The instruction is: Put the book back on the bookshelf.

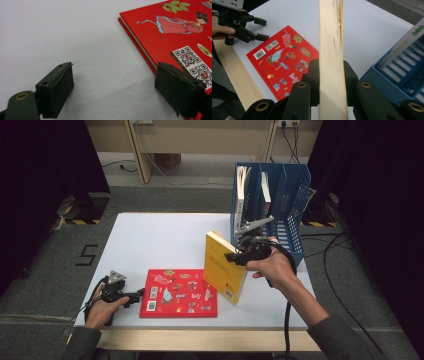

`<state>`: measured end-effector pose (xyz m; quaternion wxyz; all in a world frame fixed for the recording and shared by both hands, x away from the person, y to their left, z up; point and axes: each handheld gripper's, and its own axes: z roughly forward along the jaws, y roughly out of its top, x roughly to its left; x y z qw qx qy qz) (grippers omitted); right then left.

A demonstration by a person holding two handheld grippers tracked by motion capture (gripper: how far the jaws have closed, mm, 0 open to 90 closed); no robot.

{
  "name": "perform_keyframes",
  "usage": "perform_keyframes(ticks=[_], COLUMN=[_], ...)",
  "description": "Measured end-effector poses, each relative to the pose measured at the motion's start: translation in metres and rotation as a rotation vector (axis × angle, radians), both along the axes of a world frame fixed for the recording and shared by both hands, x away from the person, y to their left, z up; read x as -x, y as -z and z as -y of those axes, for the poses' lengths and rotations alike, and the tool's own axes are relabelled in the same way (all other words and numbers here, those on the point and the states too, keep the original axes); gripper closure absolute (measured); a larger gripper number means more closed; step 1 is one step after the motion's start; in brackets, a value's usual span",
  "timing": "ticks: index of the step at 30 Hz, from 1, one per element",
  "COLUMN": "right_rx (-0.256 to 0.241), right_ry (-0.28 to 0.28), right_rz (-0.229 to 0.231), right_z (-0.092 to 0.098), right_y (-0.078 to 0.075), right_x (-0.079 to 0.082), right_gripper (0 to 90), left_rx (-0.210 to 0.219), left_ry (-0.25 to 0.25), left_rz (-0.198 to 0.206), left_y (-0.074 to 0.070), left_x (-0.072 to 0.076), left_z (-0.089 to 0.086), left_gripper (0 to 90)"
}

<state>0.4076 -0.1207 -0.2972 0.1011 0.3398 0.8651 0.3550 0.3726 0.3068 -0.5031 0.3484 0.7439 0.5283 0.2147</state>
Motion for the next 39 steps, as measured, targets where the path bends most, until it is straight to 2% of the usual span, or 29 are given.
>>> perform_keyframes(ticks=[5, 14, 17, 22, 26, 28, 34, 36, 39], right_rx=[0.023, 0.014, -0.003, 0.003, 0.048, 0.033, 0.032, 0.047, 0.039], right_ry=[0.019, 0.070, 0.090, 0.080, 0.089, 0.102, 0.126, 0.126, 0.140], right_rz=[0.013, 0.000, 0.002, -0.004, 0.012, 0.001, -0.011, -0.008, -0.027], right_z=[0.014, 0.046, 0.054, 0.054, 0.057, 0.063, 0.075, 0.075, 0.075], right_y=[-0.004, 0.007, 0.009, 0.005, 0.004, 0.004, 0.002, 0.002, 0.001], right_x=[0.006, 0.014, 0.014, 0.015, 0.021, 0.023, 0.027, 0.025, 0.020], right_gripper=[74.8, 74.6, 74.5, 74.4, 74.5, 74.5, 73.7, 72.8, 70.7], left_rx=[-0.002, -0.012, -0.016, -0.013, -0.018, -0.013, -0.018, -0.020, -0.019], left_ry=[0.000, 0.000, -0.007, -0.015, -0.003, -0.006, -0.010, -0.009, -0.010], left_rz=[-0.002, -0.003, -0.002, 0.008, 0.004, 0.000, -0.003, -0.002, -0.002], left_y=[0.000, -0.001, -0.002, -0.002, -0.002, -0.001, -0.001, -0.001, -0.001], left_x=[0.000, 0.000, 0.000, 0.000, 0.000, 0.000, -0.001, -0.001, -0.001], left_z=[0.000, 0.001, 0.002, 0.001, 0.002, 0.001, 0.002, 0.002, 0.002], left_gripper=[14.6, 14.8, 15.1, 14.9, 15.4, 15.0, 14.9, 14.8, 14.8])
